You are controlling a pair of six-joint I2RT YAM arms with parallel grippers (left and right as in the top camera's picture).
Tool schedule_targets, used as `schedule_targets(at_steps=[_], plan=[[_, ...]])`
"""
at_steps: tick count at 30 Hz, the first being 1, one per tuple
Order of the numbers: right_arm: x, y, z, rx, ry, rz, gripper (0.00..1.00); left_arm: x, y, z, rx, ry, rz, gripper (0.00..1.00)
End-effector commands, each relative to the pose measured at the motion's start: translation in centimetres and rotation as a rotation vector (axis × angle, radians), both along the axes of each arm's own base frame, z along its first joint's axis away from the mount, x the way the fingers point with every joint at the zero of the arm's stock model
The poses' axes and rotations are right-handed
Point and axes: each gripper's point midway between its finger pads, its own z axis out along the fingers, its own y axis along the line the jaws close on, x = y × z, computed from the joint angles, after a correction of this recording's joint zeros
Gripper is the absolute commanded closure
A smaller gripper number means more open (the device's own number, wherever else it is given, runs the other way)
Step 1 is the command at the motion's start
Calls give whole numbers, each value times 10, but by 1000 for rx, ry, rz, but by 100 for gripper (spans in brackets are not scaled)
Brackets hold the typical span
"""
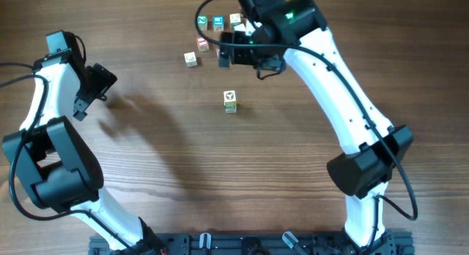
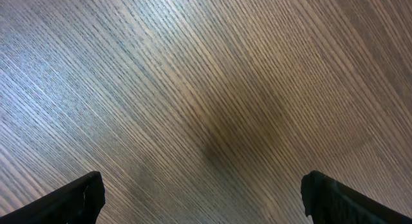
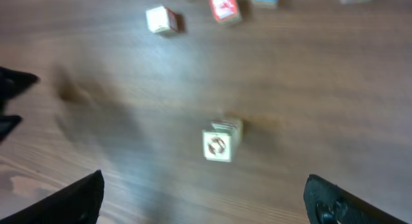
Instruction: Form a tower
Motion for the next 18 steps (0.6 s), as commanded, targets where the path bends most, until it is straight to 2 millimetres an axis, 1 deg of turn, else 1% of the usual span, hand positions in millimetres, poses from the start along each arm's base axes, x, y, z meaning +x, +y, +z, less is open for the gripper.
schedule_targets(at_steps=[1, 3, 6, 8, 12, 14, 18], plan=[[-2, 23, 2, 94, 12, 79, 5, 3, 4, 11, 18, -26, 9, 0], [-4, 22, -1, 76, 20, 63, 16, 3, 4, 11, 18, -26, 9, 0], [-7, 18, -16, -9, 31, 30, 17, 3, 4, 11, 18, -26, 9, 0], [-10, 18, -26, -58, 38, 33, 17, 3, 4, 11, 18, -26, 9, 0], [-20, 27, -60, -148, 93, 33, 16, 3, 4, 11, 18, -26, 9, 0], [-26, 30, -82, -186, 143, 43, 16, 3, 4, 11, 18, -26, 9, 0], [-35, 29, -118, -246, 236, 17, 17, 3, 4, 11, 18, -26, 9, 0]])
